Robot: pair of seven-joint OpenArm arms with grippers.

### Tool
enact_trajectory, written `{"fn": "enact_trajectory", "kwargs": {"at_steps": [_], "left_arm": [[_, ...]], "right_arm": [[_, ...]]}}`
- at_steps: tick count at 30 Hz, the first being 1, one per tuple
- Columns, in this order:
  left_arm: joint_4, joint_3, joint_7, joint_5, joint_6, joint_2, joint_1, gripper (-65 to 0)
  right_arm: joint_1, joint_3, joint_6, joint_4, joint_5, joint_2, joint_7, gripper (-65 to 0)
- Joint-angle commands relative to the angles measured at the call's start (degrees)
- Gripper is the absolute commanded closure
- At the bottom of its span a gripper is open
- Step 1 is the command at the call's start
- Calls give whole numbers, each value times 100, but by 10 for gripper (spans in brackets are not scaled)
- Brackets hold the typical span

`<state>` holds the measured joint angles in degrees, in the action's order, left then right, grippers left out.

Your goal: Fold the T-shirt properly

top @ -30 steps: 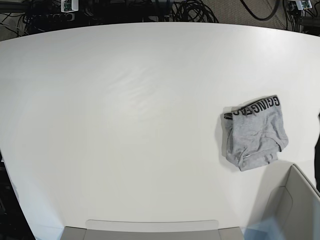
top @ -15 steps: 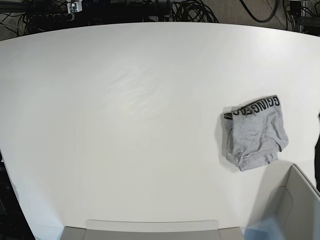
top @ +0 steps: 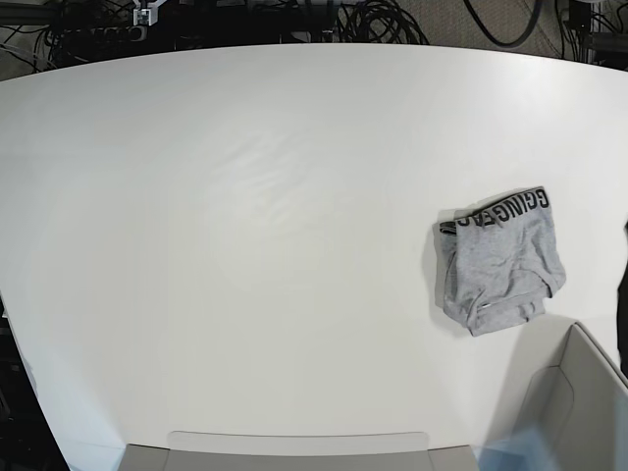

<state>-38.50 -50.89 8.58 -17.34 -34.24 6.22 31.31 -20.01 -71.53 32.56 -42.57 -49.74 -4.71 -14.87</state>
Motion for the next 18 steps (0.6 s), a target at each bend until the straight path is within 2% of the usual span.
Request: {"fn": "enact_trajectory", "kwargs": {"at_steps": [1, 3, 5, 7, 11, 14, 15, 18], "left_arm": [[268, -23, 61, -55, 105, -169, -76, 0], [1085, -23, 96, -204, 474, -486, -384, 0], [1762, -14, 114, -257, 712, -793, -604, 0], [2395, 48, 140, -266, 844, -1083, -788, 0], [3160, 232, 368, -266, 879, -1541, -990, 0], [3520, 645, 368, -266, 958, -1708, -1113, 0], [3608, 777, 368, -266, 1099, -1708, -1149, 0], [3749, 1226, 368, -266, 2198, -1699, -1263, 0]], "right_arm": [[89, -148, -7, 164, -121, 194, -91, 0], [326, -412, -51, 639, -420, 414, -91, 0], [449, -553, -297, 982, -666, 572, -91, 0], [537, -579, -869, 1307, -965, 713, -91, 0], [722, -570, -2179, 2028, -1607, 1029, -91, 0], [898, -570, -3023, 2775, -2099, 1337, -91, 0], [950, -570, -3304, 2986, -2266, 1407, -91, 0], [1082, -570, -4183, 3303, -2829, 1495, -91, 0]]}}
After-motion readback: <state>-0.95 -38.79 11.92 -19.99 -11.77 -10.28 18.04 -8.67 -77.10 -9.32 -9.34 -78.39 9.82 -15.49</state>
